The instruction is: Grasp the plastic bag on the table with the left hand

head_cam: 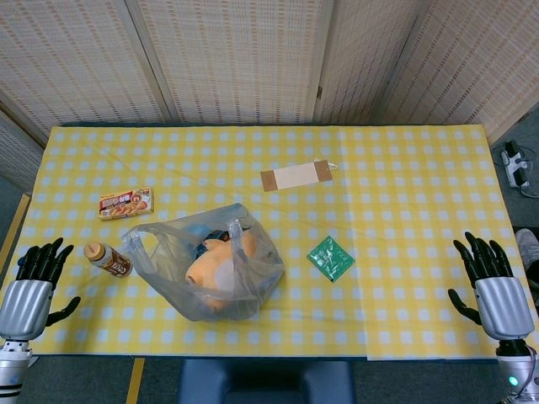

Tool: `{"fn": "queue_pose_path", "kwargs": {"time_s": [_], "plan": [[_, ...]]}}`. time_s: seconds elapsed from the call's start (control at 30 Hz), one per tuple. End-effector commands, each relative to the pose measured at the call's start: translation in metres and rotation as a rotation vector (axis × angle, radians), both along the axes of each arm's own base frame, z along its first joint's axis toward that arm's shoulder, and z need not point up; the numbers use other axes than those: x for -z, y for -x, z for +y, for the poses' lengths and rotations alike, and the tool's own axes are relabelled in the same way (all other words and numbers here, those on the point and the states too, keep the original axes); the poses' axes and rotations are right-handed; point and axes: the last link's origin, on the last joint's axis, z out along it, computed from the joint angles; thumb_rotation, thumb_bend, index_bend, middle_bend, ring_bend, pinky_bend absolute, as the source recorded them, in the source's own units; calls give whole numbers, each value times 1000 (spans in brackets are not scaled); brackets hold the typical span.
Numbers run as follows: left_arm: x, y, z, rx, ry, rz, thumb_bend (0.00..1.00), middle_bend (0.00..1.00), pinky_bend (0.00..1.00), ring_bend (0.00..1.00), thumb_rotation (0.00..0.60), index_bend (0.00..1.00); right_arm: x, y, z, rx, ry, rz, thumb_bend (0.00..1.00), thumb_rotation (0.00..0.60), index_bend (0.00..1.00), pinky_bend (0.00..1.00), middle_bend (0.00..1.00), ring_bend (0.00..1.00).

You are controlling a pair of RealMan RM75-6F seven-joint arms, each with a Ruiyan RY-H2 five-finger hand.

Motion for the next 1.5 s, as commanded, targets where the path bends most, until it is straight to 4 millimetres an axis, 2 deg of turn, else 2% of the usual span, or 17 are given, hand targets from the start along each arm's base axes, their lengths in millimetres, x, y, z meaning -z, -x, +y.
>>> {"fn": "queue_pose_path", "kwargs": {"time_s": [0.03, 0.2, 0.3, 0.63, 0.8, 0.93, 1.2, 1.5], "plan": [[0, 0, 0, -1, 0, -1, 260, 1, 0, 0, 600, 19, 0, 0, 0, 1, -1, 1, 337, 600, 0, 0, 0, 0], [0, 0, 1, -3, 6, -6, 260, 1, 0, 0, 600, 19, 0, 0, 1, 0, -4, 0, 337, 600, 0, 0, 0, 0], [2, -4, 3, 36, 52, -74, 260, 1, 0, 0, 600, 19, -1, 0, 3, -4, -3, -4, 336, 600, 0, 0, 0, 0], [-2, -25, -10, 218, 437, -631, 186, 1, 0, 3, 600, 0, 5, -3, 6, -19, -32, -2, 337, 600, 0, 0, 0, 0], [-17, -33, -4, 286, 613, -876, 146, 1, 0, 0, 600, 0, 7, -3, 8, -16, -72, -18, 336, 600, 0, 0, 0, 0], [-26, -41, 2, 348, 696, -995, 135, 1, 0, 0, 600, 0, 5, -4, 9, -22, -75, -23, 337, 600, 0, 0, 0, 0], [-28, -52, 24, 388, 805, -1078, 135, 1, 0, 0, 600, 0, 1, -7, 14, -40, -115, -60, 336, 600, 0, 0, 0, 0], [-34, -65, 43, 425, 823, -1099, 131, 1, 0, 0, 600, 9, 1, -5, 12, -32, -122, -57, 336, 600, 0, 0, 0, 0]]}}
